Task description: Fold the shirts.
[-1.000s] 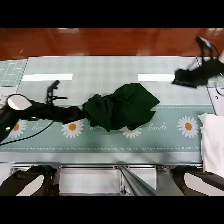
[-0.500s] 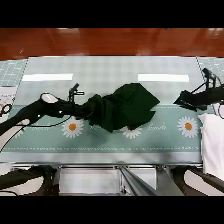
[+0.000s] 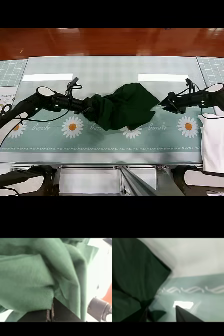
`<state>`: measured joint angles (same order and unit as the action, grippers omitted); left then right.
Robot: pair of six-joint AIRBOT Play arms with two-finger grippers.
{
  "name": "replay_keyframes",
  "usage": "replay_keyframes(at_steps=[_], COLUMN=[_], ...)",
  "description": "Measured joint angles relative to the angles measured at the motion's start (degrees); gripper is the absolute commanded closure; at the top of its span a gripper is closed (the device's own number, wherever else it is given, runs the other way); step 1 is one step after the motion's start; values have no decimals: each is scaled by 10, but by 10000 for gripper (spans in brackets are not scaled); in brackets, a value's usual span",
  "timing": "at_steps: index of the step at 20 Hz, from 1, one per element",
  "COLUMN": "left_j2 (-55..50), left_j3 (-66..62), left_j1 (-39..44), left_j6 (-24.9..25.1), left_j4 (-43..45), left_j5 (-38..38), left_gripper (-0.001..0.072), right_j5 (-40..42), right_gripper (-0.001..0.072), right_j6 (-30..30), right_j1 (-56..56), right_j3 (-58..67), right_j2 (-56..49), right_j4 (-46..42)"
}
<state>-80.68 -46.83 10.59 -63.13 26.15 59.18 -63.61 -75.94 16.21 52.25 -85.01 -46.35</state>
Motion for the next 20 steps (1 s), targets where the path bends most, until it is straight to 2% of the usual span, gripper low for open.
replay_keyframes(at_steps=[6,7,8,10,12,15,20], left_j2=[9,9,10,12,14,24,89], left_j3=[-2,-2,-2,-2,-3,-26,-134], left_j1=[-5,-5,-5,-5,-7,-22,-83], left_j6=[4,4,4,4,5,5,-2], left_j4=[0,-1,-2,-5,-5,-5,-6], left_j5=[12,13,13,15,17,34,67], left_gripper=[692,692,692,692,692,692,692], right_j5=[12,13,16,24,26,-19,-83], right_gripper=[309,348,442,693,690,690,690], right_j6=[25,25,25,20,20,24,-6], right_j1=[-29,-41,-54,-77,-96,-108,-111], right_j3=[51,69,86,122,160,225,391], right_j2=[-80,-96,-110,-136,-150,-155,-73], right_j4=[62,67,70,60,58,37,-60])
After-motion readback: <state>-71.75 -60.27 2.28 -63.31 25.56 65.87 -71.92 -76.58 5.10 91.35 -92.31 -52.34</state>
